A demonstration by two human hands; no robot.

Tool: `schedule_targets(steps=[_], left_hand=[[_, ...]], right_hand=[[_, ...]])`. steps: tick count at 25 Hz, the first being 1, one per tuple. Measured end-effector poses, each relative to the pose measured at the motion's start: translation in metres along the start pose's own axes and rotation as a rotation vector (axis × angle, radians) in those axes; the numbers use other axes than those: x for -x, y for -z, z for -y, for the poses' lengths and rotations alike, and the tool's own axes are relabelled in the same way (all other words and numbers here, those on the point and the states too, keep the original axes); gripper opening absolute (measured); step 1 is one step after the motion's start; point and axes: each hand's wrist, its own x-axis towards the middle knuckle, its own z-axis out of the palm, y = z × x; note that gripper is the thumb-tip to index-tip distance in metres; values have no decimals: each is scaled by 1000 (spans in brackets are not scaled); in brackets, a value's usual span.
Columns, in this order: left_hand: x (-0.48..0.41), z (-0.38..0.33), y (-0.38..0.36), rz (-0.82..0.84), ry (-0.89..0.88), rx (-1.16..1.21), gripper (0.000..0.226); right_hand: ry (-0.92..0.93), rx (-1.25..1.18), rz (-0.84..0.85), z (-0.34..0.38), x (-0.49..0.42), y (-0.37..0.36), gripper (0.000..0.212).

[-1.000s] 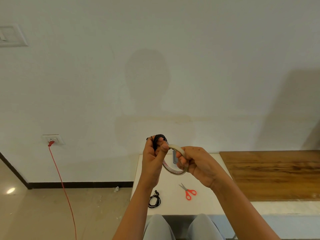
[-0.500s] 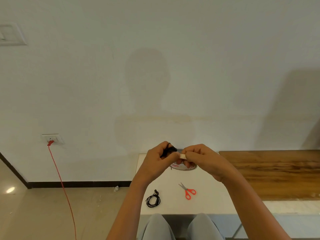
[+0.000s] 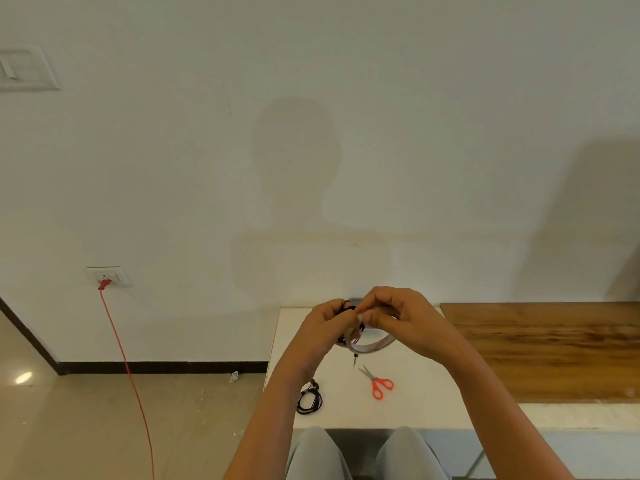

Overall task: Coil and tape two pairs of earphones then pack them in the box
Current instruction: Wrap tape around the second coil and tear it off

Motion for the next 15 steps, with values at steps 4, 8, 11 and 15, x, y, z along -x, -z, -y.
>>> schedule_targets(steps=[4, 8, 11, 15], left_hand=[[0, 0, -6, -31, 50, 144, 15], [6, -4, -8, -27, 89, 243, 15], [8, -4, -8, -13, 107, 289, 20], [10, -3, -9, -4, 117, 278, 19]], right_hand=[[16, 30, -3, -2, -1, -3, 18], [32, -23, -27, -8, -1, -5, 13], [43, -58, -37, -12, -2, -4, 11], [27, -123, -68, -12, -1, -2, 13]])
